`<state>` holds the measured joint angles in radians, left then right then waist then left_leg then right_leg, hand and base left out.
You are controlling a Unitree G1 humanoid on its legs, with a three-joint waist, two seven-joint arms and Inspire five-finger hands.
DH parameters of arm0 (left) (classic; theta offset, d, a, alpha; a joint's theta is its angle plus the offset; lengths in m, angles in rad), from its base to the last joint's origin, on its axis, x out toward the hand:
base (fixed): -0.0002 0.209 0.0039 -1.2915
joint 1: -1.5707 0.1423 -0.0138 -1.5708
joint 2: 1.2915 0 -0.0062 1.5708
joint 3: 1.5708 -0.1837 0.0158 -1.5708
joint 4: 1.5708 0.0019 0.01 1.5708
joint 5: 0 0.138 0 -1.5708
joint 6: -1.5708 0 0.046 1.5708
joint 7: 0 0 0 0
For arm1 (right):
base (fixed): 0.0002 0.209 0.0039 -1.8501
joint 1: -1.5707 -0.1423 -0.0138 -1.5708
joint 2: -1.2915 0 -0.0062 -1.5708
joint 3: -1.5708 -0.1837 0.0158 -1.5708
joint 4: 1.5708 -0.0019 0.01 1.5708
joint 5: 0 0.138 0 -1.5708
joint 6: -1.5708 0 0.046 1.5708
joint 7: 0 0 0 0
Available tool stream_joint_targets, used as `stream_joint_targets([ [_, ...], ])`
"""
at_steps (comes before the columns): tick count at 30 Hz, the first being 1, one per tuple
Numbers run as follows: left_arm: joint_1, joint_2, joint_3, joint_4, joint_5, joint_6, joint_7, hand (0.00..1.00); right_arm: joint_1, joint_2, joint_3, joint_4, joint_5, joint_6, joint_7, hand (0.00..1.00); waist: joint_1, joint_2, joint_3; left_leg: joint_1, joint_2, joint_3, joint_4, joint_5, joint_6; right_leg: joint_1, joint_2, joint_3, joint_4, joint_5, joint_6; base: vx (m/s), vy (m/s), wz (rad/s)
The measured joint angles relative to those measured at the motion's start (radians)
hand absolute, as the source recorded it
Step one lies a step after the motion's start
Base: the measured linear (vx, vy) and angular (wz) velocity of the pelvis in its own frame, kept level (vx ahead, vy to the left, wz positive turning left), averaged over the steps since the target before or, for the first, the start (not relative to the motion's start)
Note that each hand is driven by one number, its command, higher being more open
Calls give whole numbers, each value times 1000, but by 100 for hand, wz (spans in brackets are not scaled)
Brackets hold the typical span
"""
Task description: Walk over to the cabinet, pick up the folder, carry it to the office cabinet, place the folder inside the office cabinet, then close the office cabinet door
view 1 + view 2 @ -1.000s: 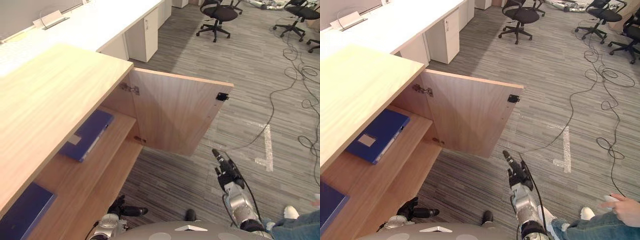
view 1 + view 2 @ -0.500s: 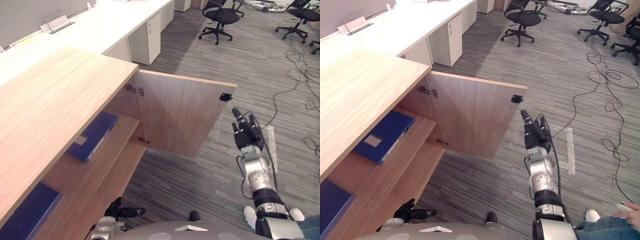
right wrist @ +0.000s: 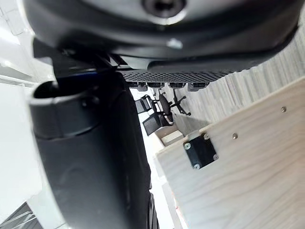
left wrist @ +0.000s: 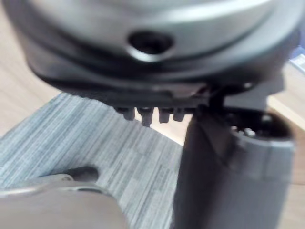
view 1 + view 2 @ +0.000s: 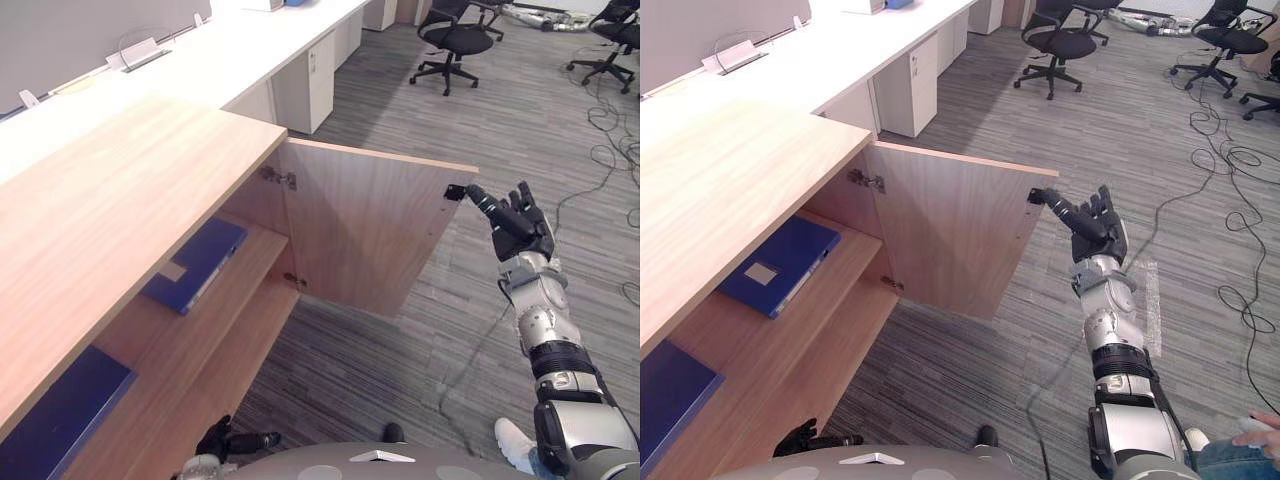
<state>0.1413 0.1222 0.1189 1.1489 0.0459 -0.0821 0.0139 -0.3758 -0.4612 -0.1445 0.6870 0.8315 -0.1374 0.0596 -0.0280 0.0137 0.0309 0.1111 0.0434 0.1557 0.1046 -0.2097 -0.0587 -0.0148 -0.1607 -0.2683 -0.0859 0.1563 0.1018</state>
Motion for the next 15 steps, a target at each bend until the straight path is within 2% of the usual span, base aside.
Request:
stream_joint_targets([
  [4,18,-4,18,0,-5,0,3,100,38,60,-184,1,44,-12,-37,100,0,4,4,0,-1,1,0,1,2,-3,0,3,0,2,0,-40,-15,-2],
  [6,25,-6,21,0,-5,0,9,100,70,76,-276,1,84,-42,-88,100,-5,6,5,0,-1,4,0,1,2,-3,0,5,0,2,0,-32,-12,-4],
  [11,22,-15,46,-1,-5,0,17,100,82,76,-340,1,79,-79,-126,100,-29,17,10,3,3,17,5,-7,2,-7,6,24,0,2,0,-33,-11,-12],
  [15,19,-19,45,-11,-5,-1,20,100,80,75,-334,-8,76,-89,-130,100,-29,20,11,2,5,17,14,-12,1,-7,9,30,0,2,0,-38,-17,-4],
])
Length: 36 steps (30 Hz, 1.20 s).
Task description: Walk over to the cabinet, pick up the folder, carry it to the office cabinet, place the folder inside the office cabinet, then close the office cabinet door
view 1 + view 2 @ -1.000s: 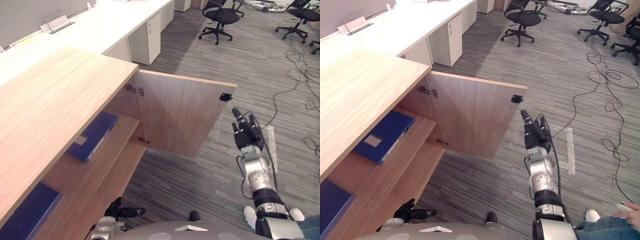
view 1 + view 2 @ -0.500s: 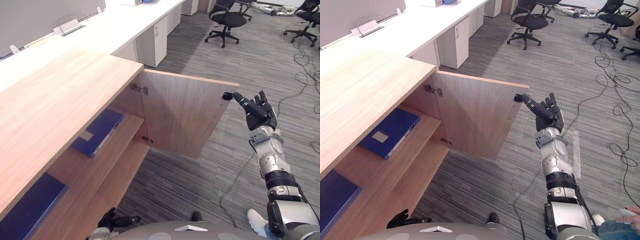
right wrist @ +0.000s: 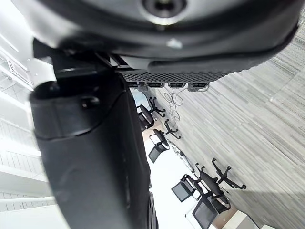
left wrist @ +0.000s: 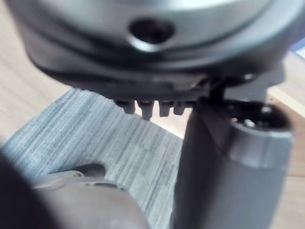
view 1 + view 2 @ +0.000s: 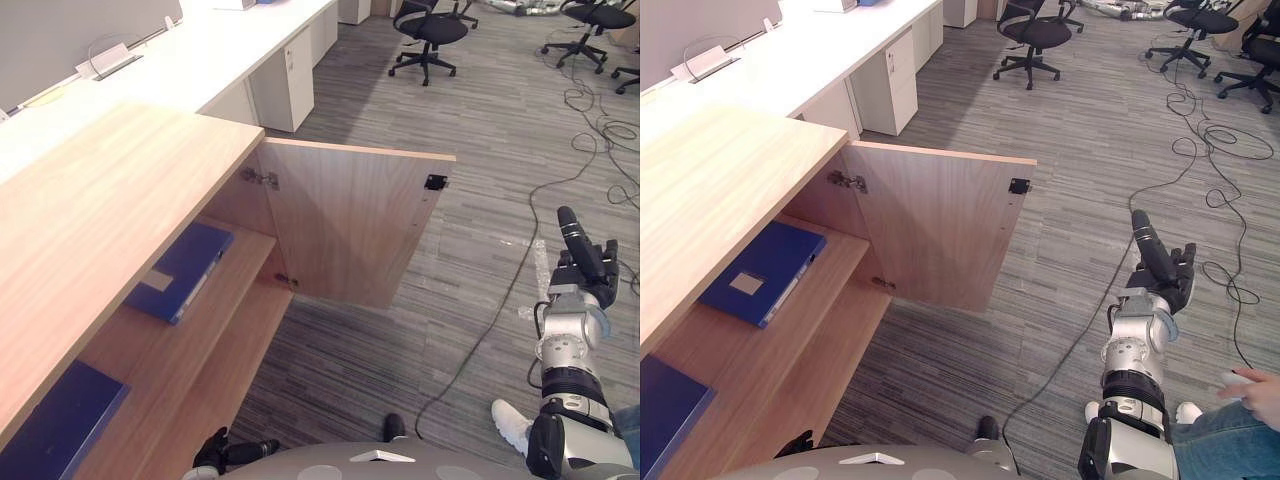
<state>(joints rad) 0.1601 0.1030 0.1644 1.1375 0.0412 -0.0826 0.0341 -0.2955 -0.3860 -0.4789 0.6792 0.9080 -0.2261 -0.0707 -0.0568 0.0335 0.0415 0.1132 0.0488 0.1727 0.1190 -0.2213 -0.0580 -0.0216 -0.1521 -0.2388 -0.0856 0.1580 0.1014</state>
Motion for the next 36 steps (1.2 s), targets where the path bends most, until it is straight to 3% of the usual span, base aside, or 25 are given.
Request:
stream_joint_targets([
  [13,8,-1,-1,-2,0,0,-18,100,-174,-141,227,-16,-86,8,69,100,28,3,-1,-6,-3,-22,1,1,1,5,-5,-21,5,0,0,-22,-6,4],
  [23,7,-1,-2,-1,-34,0,-32,100,-395,-181,464,194,-165,117,118,100,55,0,0,-17,-11,-50,6,6,8,14,-17,-50,5,1,0,-34,-5,9],
  [36,9,22,-52,-2,-69,-4,-46,100,-606,-241,707,395,-576,199,160,100,59,-21,27,-22,-20,-66,14,18,11,24,-20,-58,5,14,-10,-60,-15,3],
])
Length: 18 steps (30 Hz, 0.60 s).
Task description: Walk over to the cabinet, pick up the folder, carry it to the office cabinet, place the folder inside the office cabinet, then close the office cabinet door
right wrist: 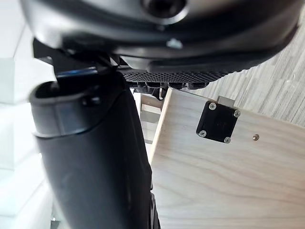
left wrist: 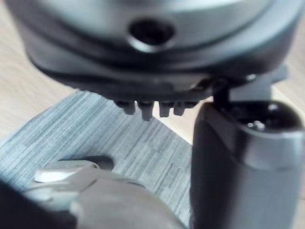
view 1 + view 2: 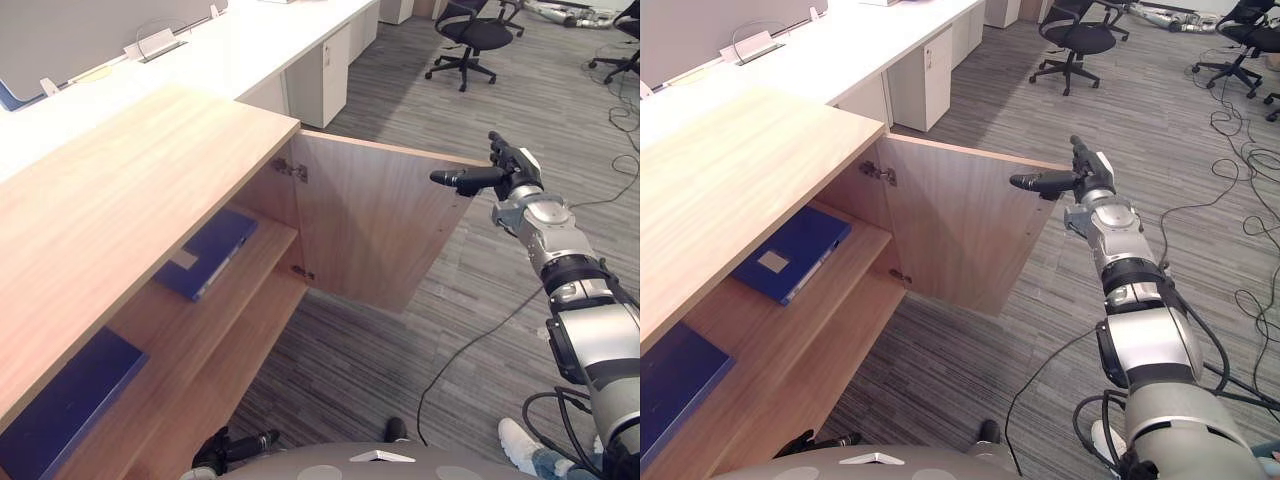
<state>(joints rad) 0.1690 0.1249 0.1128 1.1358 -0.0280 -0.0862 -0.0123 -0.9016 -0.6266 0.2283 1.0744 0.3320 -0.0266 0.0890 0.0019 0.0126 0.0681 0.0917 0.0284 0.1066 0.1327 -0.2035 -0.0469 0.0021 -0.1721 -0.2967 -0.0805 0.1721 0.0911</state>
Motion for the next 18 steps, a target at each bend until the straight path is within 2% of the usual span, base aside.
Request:
stream_joint_targets([
  [4,-6,1,0,-8,0,-2,-4,100,-54,-26,96,16,-202,0,15,100,0,-1,22,-6,3,-12,-1,9,-5,-1,4,-3,0,-2,-2,-84,-45,6],
  [9,-8,6,0,-17,4,-2,-5,100,-67,-53,244,-46,-633,-3,28,100,2,-10,28,-15,30,-22,1,12,-17,-5,28,-9,0,-10,-13,-52,-58,2],
  [14,-10,6,15,-19,35,1,-8,100,-62,-118,396,-168,-841,-17,62,100,-6,-11,27,-17,53,-22,-7,13,-28,-12,50,-12,0,-16,-22,2,-44,-3],
  [18,-15,6,34,-14,40,4,-21,100,-55,-179,486,-317,-875,-28,111,100,-9,-13,23,-18,71,-21,-13,15,-33,-18,65,-11,0,-20,-27,16,-17,-5],
])
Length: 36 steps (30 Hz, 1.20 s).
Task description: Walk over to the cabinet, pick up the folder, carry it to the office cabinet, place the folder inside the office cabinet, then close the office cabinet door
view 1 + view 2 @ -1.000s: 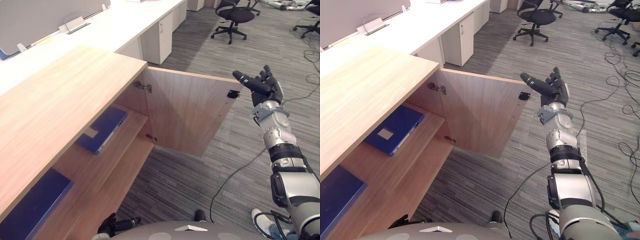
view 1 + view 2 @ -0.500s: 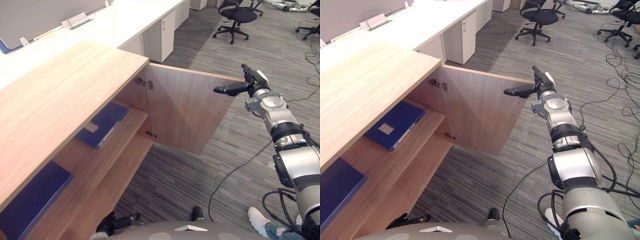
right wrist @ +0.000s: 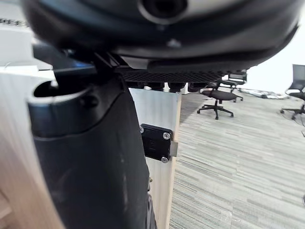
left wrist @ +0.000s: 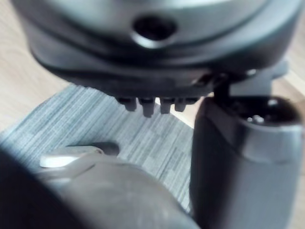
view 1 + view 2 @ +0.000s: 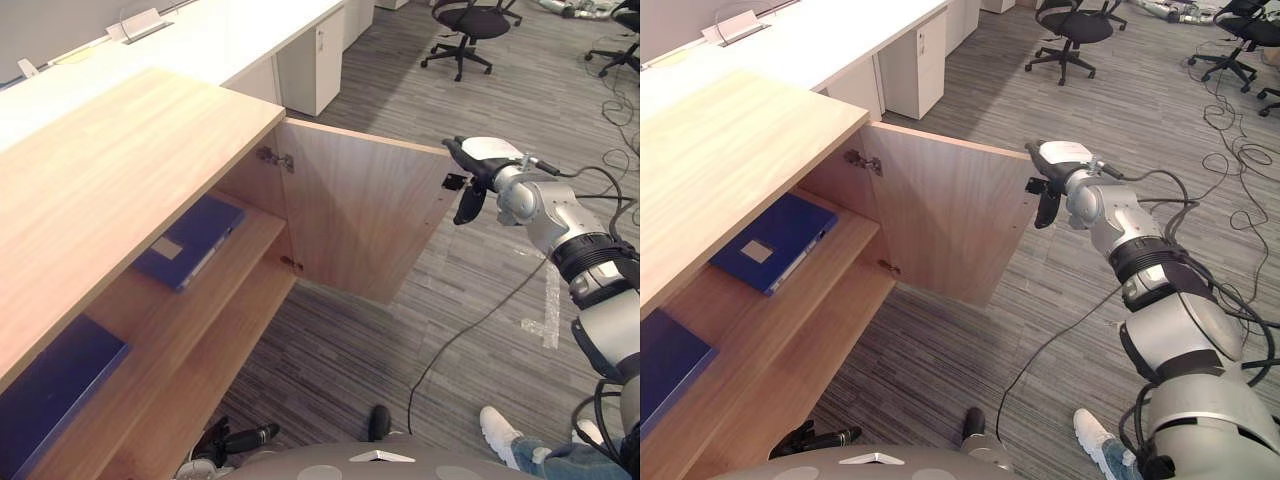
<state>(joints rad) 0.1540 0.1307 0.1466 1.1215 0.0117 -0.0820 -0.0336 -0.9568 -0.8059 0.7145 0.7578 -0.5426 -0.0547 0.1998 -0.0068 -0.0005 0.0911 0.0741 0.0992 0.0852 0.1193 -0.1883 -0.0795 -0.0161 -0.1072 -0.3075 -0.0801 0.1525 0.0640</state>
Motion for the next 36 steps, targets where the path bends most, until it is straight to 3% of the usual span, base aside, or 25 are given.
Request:
stream_joint_targets([
  [3,-7,-1,31,20,14,3,-16,100,-1,-59,87,-136,49,0,62,100,1,-6,-15,-4,6,-1,0,1,-3,-3,8,1,0,-4,-6,0,0,0],
  [7,-7,0,55,50,36,9,-31,100,-33,-110,243,-306,230,0,176,100,3,-10,-76,-14,19,-5,0,6,-11,-11,23,-1,0,-9,-14,8,-6,1],
  [9,-8,3,57,54,39,12,-42,100,-95,-180,362,-447,441,0,307,100,4,-13,-96,-15,22,-8,-1,11,-15,-11,24,-4,0,-11,-16,-22,7,4],
  [10,-8,4,58,54,39,12,-43,100,-100,-190,378,-475,498,6,330,100,5,-16,-99,-16,22,-9,-2,13,-16,-11,24,-4,0,-11,-17,-32,3,5],
  [11,-7,5,60,55,39,12,-43,100,-100,-192,386,-500,561,19,351,100,5,-19,-102,-16,23,-9,-3,14,-17,-11,24,-4,0,-11,-17,-39,1,4],
  [14,-8,13,69,56,39,11,-46,100,-97,-206,446,-583,903,147,381,100,9,-38,-113,-22,24,-10,-5,14,-17,-11,25,-10,-1,-11,-17,-69,3,10],
  [18,-10,18,98,58,40,2,-43,100,-67,-309,614,-740,974,154,507,100,35,-67,-130,-33,27,-16,-4,15,-18,-18,26,-16,-5,-12,-18,-26,17,4],
  [19,-3,18,104,68,46,1,-42,100,-41,-290,595,-768,1064,151,508,100,31,-69,-131,-34,29,-14,-4,15,-19,-20,26,-14,-5,-12,-18,0,0,0],
  [21,-10,18,104,70,60,-1,-40,100,-37,-290,596,-833,1101,151,521,100,37,-67,-131,-37,29,-14,-4,15,-19,-24,28,-14,-1,-12,-18,0,0,0],
  [26,-30,17,103,67,78,-7,-37,100,20,-292,570,-884,1256,156,526,100,88,-76,-133,-49,25,-15,-1,18,-17,-34,27,-15,0,-12,-18,18,32,4],
  [30,-18,18,100,67,78,-7,-33,100,124,-322,557,-987,1334,155,594,100,90,-85,-133,-50,18,-17,0,24,-10,-33,20,-14,0,-12,-18,26,47,2],
  [36,-19,26,100,65,78,-9,-34,100,184,-370,458,-981,1344,151,595,100,93,-100,-124,-50,19,-14,-2,24,-10,-33,20,-10,-1,-13,-19,-43,9,1],
])
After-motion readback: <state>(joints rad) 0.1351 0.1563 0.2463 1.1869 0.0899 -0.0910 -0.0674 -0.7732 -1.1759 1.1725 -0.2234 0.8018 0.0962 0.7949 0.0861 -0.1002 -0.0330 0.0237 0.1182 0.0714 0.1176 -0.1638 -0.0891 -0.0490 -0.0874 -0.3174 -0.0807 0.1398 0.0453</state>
